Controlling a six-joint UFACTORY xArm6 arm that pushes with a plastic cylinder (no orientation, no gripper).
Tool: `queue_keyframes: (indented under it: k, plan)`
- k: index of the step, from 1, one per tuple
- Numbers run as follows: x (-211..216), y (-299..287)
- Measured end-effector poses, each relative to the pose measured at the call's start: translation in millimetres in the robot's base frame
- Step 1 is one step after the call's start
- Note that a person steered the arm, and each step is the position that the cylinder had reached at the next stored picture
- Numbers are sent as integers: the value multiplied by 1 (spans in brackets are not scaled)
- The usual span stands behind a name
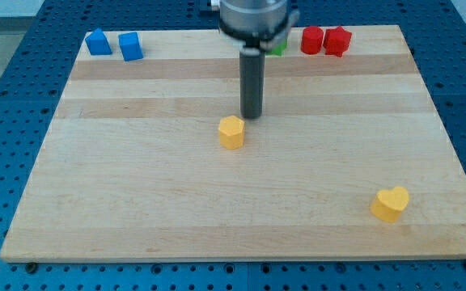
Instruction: Move the hexagon vertical to the green star
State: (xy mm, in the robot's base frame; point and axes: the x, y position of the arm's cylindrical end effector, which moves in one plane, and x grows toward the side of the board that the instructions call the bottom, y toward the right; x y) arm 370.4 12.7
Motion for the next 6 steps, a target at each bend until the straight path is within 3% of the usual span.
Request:
queue_keyframes:
  k: [1, 2, 3, 4, 5, 6]
  plan:
    - [-3, 4]
    - [65, -39]
    - [110, -27]
    - [107, -27]
    - [44, -91]
    - [104, -120]
